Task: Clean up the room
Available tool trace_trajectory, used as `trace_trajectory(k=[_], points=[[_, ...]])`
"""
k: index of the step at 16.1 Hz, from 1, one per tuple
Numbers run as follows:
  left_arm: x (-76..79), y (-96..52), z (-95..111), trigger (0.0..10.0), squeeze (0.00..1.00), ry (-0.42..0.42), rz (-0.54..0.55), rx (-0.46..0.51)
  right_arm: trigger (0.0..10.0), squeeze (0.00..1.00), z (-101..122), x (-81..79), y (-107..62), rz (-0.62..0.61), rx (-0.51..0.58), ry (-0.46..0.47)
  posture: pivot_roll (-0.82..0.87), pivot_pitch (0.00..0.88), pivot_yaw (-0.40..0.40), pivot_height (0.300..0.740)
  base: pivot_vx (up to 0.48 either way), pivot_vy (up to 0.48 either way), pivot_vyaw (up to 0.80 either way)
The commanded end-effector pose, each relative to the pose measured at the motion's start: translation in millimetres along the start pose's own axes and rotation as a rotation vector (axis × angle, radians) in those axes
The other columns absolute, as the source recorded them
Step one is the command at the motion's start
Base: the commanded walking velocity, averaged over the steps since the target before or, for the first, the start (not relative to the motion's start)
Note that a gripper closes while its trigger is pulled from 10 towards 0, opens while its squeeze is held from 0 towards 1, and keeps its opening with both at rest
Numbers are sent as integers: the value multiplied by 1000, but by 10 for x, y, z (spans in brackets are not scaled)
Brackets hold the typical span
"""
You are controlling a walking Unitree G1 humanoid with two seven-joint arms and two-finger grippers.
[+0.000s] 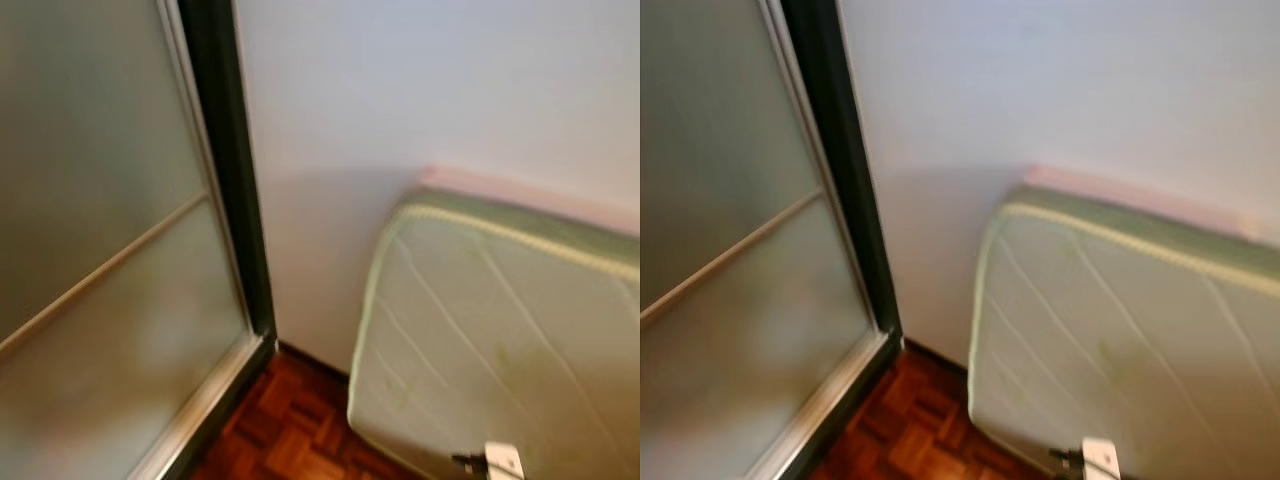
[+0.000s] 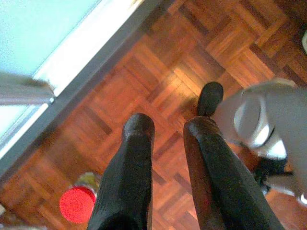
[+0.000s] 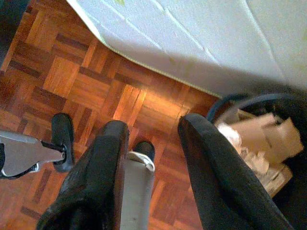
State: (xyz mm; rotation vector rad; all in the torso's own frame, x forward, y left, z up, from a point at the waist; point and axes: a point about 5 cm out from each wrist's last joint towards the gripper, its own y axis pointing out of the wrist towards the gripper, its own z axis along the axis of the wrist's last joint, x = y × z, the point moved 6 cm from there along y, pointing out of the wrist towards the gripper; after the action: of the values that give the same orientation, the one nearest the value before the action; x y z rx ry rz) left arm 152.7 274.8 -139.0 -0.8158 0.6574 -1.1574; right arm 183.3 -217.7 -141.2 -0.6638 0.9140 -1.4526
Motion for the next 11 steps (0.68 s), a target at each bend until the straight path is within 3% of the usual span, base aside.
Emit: trace_trajectory(k=[1, 5, 11], points=[[12, -26, -148, 10000, 0, -3, -5, -38, 10000, 0, -72, 70, -25, -18, -18, 20, 135, 0, -28, 740, -304, 0, 0], [5, -34, -184, 10000, 0, -6, -2, -48, 10000, 0, -70, 69, -25, -16, -21, 17, 138, 0, -31, 740, -302, 0, 0], [-32, -43, -202, 10000, 0, -13, 7, -52, 10000, 0, -72, 70, -23, -21, -21, 32, 143, 0, -31, 740, 0, 0, -93]])
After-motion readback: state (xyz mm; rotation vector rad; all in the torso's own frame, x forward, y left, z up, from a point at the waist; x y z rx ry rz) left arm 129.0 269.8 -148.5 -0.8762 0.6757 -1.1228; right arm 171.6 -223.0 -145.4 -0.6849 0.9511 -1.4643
